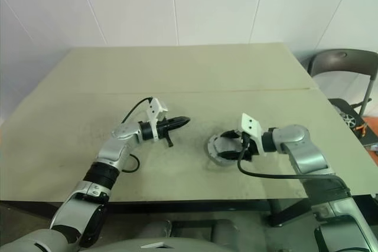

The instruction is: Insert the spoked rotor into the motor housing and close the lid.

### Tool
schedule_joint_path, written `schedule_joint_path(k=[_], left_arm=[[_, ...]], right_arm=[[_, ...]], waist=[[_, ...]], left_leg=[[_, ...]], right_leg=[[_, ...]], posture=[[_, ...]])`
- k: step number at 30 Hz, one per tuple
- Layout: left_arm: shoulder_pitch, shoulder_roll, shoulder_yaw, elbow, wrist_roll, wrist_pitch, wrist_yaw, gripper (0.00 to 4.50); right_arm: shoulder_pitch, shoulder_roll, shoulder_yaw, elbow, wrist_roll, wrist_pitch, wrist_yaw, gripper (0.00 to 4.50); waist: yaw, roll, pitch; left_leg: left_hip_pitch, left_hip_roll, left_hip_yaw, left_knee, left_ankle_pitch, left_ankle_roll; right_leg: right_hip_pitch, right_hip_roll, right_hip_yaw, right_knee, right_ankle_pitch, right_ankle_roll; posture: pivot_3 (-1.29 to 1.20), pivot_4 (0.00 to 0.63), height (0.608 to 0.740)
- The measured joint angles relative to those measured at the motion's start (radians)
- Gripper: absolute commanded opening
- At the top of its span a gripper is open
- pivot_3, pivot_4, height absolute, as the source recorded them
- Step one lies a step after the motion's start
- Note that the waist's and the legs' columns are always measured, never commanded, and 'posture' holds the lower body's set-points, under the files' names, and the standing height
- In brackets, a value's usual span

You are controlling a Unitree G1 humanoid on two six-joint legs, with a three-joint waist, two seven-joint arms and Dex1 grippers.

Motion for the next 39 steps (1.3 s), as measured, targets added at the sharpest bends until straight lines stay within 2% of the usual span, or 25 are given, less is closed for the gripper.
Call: schedule_joint_path(k=[11, 17, 25, 35, 39], left_arm=[[0.017, 0.01, 0.0, -0.011, 0.0, 0.003, 0.001, 0.02], [0.017, 0.009, 0.0, -0.02, 0.0, 0.004, 0.002, 0.02], [0.013, 0.015, -0.013, -0.02, 0.001, 0.006, -0.022, 0.02], [-0.178, -0.05, -0.098, 0.078, 0.025, -0.018, -0.133, 0.02], [-0.188, -0.085, -0.157, 0.092, 0.034, -0.022, -0.207, 0.02]], right_arm=[[-0.026, 0.004, 0.031, 0.055, -0.038, -0.092, -0.016, 3.04], [-0.043, 0.014, 0.042, 0.099, -0.05, -0.107, -0.037, 3.04], [-0.031, 0.002, 0.032, 0.057, -0.044, -0.053, -0.021, 3.04], [-0.055, 0.025, 0.038, 0.079, -0.038, -0.03, -0.017, 3.04], [-0.073, 0.04, 0.048, 0.093, -0.04, -0.025, -0.015, 3.04]], waist=[[-0.001, -0.001, -0.001], [-0.003, -0.001, -0.001], [0.0, -0.002, -0.001], [-0.006, -0.002, -0.001], [-0.02, -0.003, 0.0]], left_leg=[[0.003, 0.0, 0.0, 0.003, 0.001, -0.001], [0.015, 0.001, 0.002, 0.006, -0.001, -0.005], [0.012, 0.002, 0.002, 0.002, 0.0, -0.001], [0.014, 0.002, 0.004, 0.0, 0.0, -0.001], [0.014, 0.003, 0.005, -0.001, 0.001, -0.001]], right_leg=[[0.004, 0.0, 0.0, 0.0, 0.001, -0.002], [0.018, 0.001, 0.0, -0.001, -0.001, -0.007], [0.015, 0.0, -0.001, -0.004, -0.001, -0.006], [0.015, 0.0, -0.001, -0.003, -0.002, -0.006], [0.014, 0.0, -0.001, -0.003, -0.001, -0.006]], posture=[[0.0, 0.0, 0.74], [0.0, 0.0, 0.74], [0.0, 0.0, 0.74], [0.0, 0.0, 0.74], [0.0, 0.0, 0.74]])
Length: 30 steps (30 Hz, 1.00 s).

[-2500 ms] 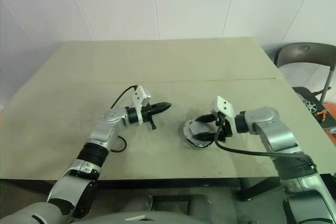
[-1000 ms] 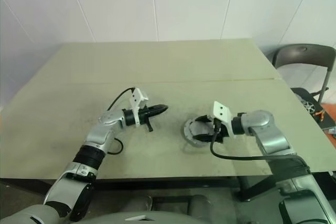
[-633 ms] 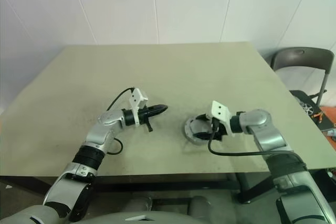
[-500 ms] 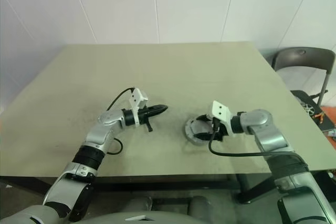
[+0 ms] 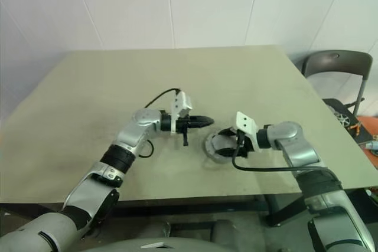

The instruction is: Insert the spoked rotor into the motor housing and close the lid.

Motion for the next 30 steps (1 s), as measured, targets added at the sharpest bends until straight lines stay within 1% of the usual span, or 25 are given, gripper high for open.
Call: schedule_joint_path(k=[2, 5, 11, 13, 17, 20, 24, 25, 30], left_arm=[[0.0, -0.001, -0.025, -0.004, -0.001, 0.015, -0.046, 0.02], [0.025, 0.032, -0.118, -0.028, 0.029, 0.031, -0.143, 0.02], [0.052, 0.062, -0.153, -0.04, 0.106, 0.016, -0.128, 0.02], [0.061, 0.056, -0.172, -0.041, 0.122, 0.001, -0.112, 0.02], [0.061, 0.007, -0.173, -0.033, 0.133, -0.014, -0.063, 0.02], [0.061, -0.027, -0.146, 0.006, 0.123, -0.025, -0.027, 0.02], [0.062, -0.065, -0.094, -0.009, 0.049, 0.001, -0.042, 0.02], [0.061, -0.063, -0.088, -0.024, 0.033, 0.007, -0.053, 0.02], [0.066, -0.045, -0.068, -0.08, -0.023, 0.062, -0.096, 0.02]], right_arm=[[-0.006, 0.006, 0.003, 0.006, -0.002, 0.0, 0.0, 3.04], [-0.01, 0.022, 0.003, 0.015, -0.008, -0.001, 0.001, 3.04], [-0.012, 0.053, -0.004, 0.018, -0.02, 0.013, -0.025, 3.04], [-0.019, 0.072, -0.007, 0.026, -0.028, 0.028, -0.037, 3.04], [-0.039, 0.096, -0.007, 0.046, -0.032, 0.054, -0.055, 3.04], [-0.055, 0.096, -0.018, 0.065, -0.038, 0.059, -0.074, 3.04], [-0.069, 0.096, -0.025, 0.071, -0.047, 0.051, -0.083, 3.04], [-0.068, 0.096, -0.024, 0.07, -0.047, 0.045, -0.079, 3.04], [-0.068, 0.097, -0.023, 0.063, -0.045, 0.034, -0.066, 3.04]], waist=[[-0.007, 0.0, 0.0], [-0.014, 0.0, 0.0], [-0.016, -0.001, 0.0], [-0.019, -0.003, 0.0], [-0.039, -0.001, 0.001], [-0.037, 0.003, 0.003], [-0.037, 0.005, 0.008], [-0.038, 0.005, 0.008], [-0.039, 0.005, 0.008]], left_leg=[[0.0, 0.0, 0.0, 0.0, 0.0, 0.0], [0.001, 0.0, 0.0, 0.0, 0.0, 0.0], [0.003, 0.002, 0.0, 0.001, -0.001, -0.002], [0.002, 0.003, 0.001, 0.001, -0.002, -0.003], [0.001, 0.003, 0.001, 0.001, -0.002, -0.004], [0.0, 0.003, 0.001, 0.005, -0.002, -0.004], [-0.013, 0.003, 0.0, 0.015, -0.002, -0.003], [-0.013, 0.002, 0.001, 0.015, 0.0, 0.0], [-0.014, 0.002, 0.004, 0.01, 0.0, 0.0]], right_leg=[[0.0, 0.0, 0.0, 0.0, 0.0, 0.0], [0.001, 0.0, 0.0, 0.0, 0.0, 0.0], [0.002, 0.001, 0.0, 0.001, 0.0, -0.001], [0.002, 0.001, 0.0, 0.001, 0.0, -0.001], [0.001, 0.001, -0.002, 0.0, 0.0, -0.001], [-0.001, 0.0, -0.004, -0.001, 0.0, -0.001], [-0.008, 0.0, -0.004, 0.002, 0.001, 0.0], [-0.009, -0.001, -0.002, 0.002, 0.003, 0.001], [-0.016, 0.0, 0.0, 0.005, 0.008, 0.004]], posture=[[0.0, 0.0, 0.74], [0.0, 0.0, 0.74], [0.0, 0.0, 0.74], [0.0, 0.0, 0.74], [0.0, 0.0, 0.74], [0.0, 0.0, 0.74], [0.0, 0.0, 0.74], [0.0, 0.0, 0.74], [0.0, 0.0, 0.74]])
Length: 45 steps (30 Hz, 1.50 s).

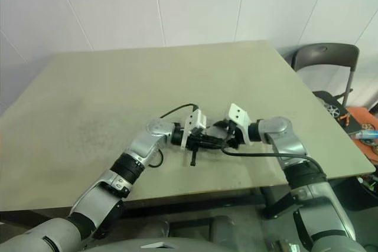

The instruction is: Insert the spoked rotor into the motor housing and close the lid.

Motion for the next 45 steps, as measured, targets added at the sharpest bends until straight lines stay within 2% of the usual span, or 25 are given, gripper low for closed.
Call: schedule_joint_path(k=[7, 12, 18, 22, 32, 36, 37, 45], left_arm=[[0.002, 0.022, 0.059, -0.026, -0.067, 0.048, -0.003, 0.02], [-0.017, 0.052, 0.062, 0.09, 0.022, -0.048, 0.106, 0.02], [-0.046, 0.019, 0.066, 0.167, 0.067, -0.135, 0.179, 0.02], [-0.056, -0.012, 0.062, 0.193, 0.077, -0.17, 0.197, 0.02], [-0.072, 0.032, 0.012, 0.22, 0.166, -0.195, 0.179, 0.02], [-0.069, 0.033, 0.013, 0.211, 0.166, -0.193, 0.176, 0.0], [-0.067, 0.033, 0.014, 0.209, 0.166, -0.193, 0.177, 0.0], [-0.056, 0.033, 0.016, 0.196, 0.164, -0.197, 0.176, 0.0]], right_arm=[[0.001, 0.0, 0.001, 0.002, -0.003, -0.006, -0.002, 3.04], [0.0, 0.0, 0.001, 0.003, -0.003, -0.007, 0.001, 3.04], [-0.001, 0.0, 0.001, 0.005, -0.003, -0.006, 0.004, 3.04], [-0.005, 0.002, 0.001, 0.005, -0.002, 0.005, 0.005, 3.04], [-0.008, 0.0, 0.001, -0.012, -0.001, 0.082, 0.013, 3.04], [-0.019, 0.0, -0.001, -0.017, 0.015, 0.134, 0.031, 4.37], [-0.02, 0.0, -0.003, -0.019, 0.024, 0.15, 0.041, 4.48], [-0.028, 0.004, -0.01, -0.016, 0.035, 0.173, 0.025, 4.48]], waist=[[0.001, 0.0, 0.0], [0.002, 0.0, 0.0], [0.003, 0.0, 0.0], [0.002, 0.0, 0.0], [0.004, 0.0, -0.001], [0.006, -0.001, -0.001], [0.005, -0.001, -0.001], [0.005, -0.001, -0.001]], left_leg=[[0.0, 0.0, 0.001, 0.001, 0.0, 0.0], [0.0, 0.0, 0.001, 0.001, 0.0, 0.0], [0.0, 0.0, 0.001, 0.001, 0.0, 0.0], [0.0, 0.0, 0.001, 0.0, 0.0, 0.0], [0.001, 0.0, 0.001, 0.0, 0.0, 0.0], [0.001, 0.0, 0.001, 0.0, 0.0, 0.0], [0.001, 0.0, 0.001, 0.0, 0.0, 0.0], [0.001, 0.0, 0.001, 0.0, 0.0, 0.0]], right_leg=[[0.001, 0.0, 0.0, 0.0, -0.002, -0.003], [0.001, 0.0, 0.0, 0.0, -0.001, -0.002], [0.001, 0.0, 0.0, 0.0, 0.0, -0.001], [0.0, 0.0, 0.0, 0.0, 0.0, 0.0], [0.002, 0.0, 0.0, -0.001, 0.0, 0.0], [0.002, 0.0, 0.0, -0.001, 0.0, 0.0], [0.002, 0.0, 0.0, -0.001, 0.0, 0.0], [0.001, 0.0, 0.0, -0.001, 0.0, 0.0]], posture=[[0.0, 0.0, 0.74], [0.0, 0.0, 0.74], [0.0, 0.0, 0.74], [0.0, 0.0, 0.74], [0.0, 0.0, 0.74], [0.0, 0.0, 0.74], [0.0, 0.0, 0.74], [0.0, 0.0, 0.74]])
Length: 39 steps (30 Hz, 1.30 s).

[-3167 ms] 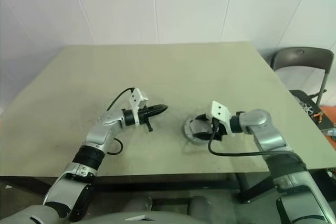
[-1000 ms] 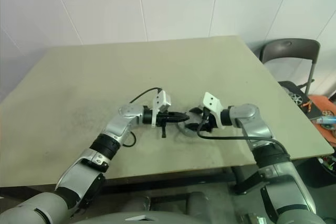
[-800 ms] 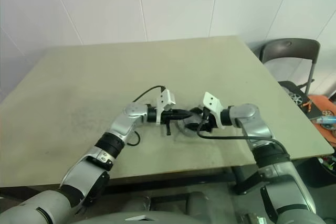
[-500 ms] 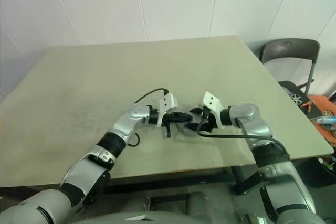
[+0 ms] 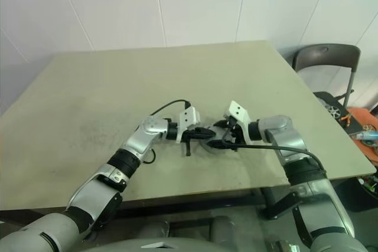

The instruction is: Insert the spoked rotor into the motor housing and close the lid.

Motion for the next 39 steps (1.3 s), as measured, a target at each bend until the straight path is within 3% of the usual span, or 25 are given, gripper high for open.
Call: schedule_joint_path(k=[8, 19, 26, 39], left_arm=[[0.021, -0.003, 0.0, -0.03, -0.003, 0.008, -0.006, 0.0], [0.032, -0.017, 0.0, -0.036, -0.002, 0.006, 0.018, 0.0], [0.042, -0.019, 0.004, -0.041, -0.002, 0.005, 0.026, 0.0], [0.057, -0.006, 0.006, -0.056, -0.013, 0.009, 0.041, 0.0]], right_arm=[[0.063, -0.008, -0.061, -0.052, 0.077, 0.022, 0.003, 4.48], [0.062, -0.059, -0.204, -0.069, 0.299, 0.291, 0.035, 4.48], [0.085, -0.109, -0.136, -0.042, 0.237, 0.268, 0.032, 4.48], [-0.022, -0.032, -0.173, 0.162, 0.232, 0.454, -0.136, 4.48]], waist=[[0.031, 0.0, 0.0], [0.052, 0.0, 0.001], [0.051, 0.0, 0.0], [0.052, 0.001, -0.001]], left_leg=[[-0.003, 0.0, 0.0, 0.0, 0.0, 0.0], [-0.003, 0.0, 0.001, -0.001, 0.0, 0.001], [-0.001, 0.0, 0.003, -0.001, -0.001, 0.001], [-0.002, 0.0, 0.004, 0.001, -0.001, 0.001]], right_leg=[[-0.002, 0.0, 0.0, -0.001, 0.0, 0.0], [-0.002, 0.0, 0.0, -0.002, 0.0, 0.0], [-0.001, -0.001, 0.0, -0.003, 0.0, 0.0], [-0.001, -0.001, 0.002, -0.002, 0.001, 0.0]], posture=[[0.0, 0.0, 0.74], [0.0, 0.0, 0.74], [0.0, 0.0, 0.74], [0.0, 0.0, 0.74]])
